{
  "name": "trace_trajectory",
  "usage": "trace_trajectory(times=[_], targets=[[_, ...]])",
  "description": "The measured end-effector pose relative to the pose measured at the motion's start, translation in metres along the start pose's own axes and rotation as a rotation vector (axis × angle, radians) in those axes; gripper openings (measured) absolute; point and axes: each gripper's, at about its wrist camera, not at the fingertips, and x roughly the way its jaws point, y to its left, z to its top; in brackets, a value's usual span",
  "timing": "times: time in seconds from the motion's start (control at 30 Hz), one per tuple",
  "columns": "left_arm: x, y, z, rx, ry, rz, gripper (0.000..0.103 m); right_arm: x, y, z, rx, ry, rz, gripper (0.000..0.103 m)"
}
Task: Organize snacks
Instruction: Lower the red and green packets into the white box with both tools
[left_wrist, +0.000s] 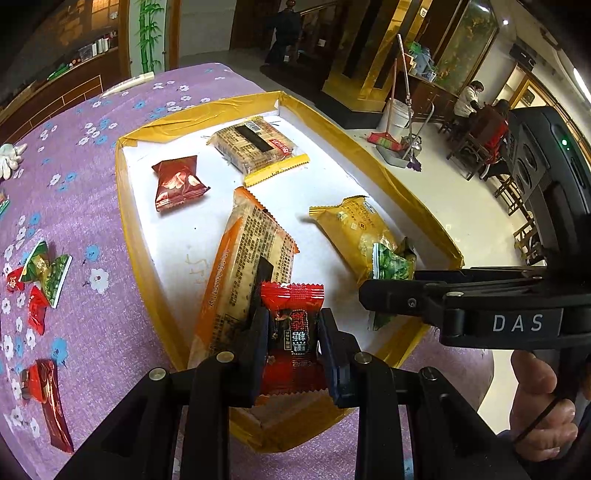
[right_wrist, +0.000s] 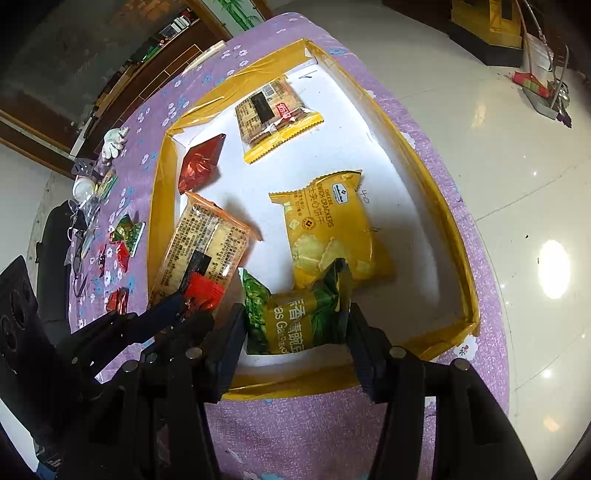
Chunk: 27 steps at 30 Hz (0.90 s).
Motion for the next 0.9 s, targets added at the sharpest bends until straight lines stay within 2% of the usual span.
trace_trajectory(times=[0.9], targets=[[0.0048,0.0004,0.0004,0.008,0.007,0.002,0.027,0.0035,0.0018,0.0016,-0.009,0.003,-0.004,0.054]])
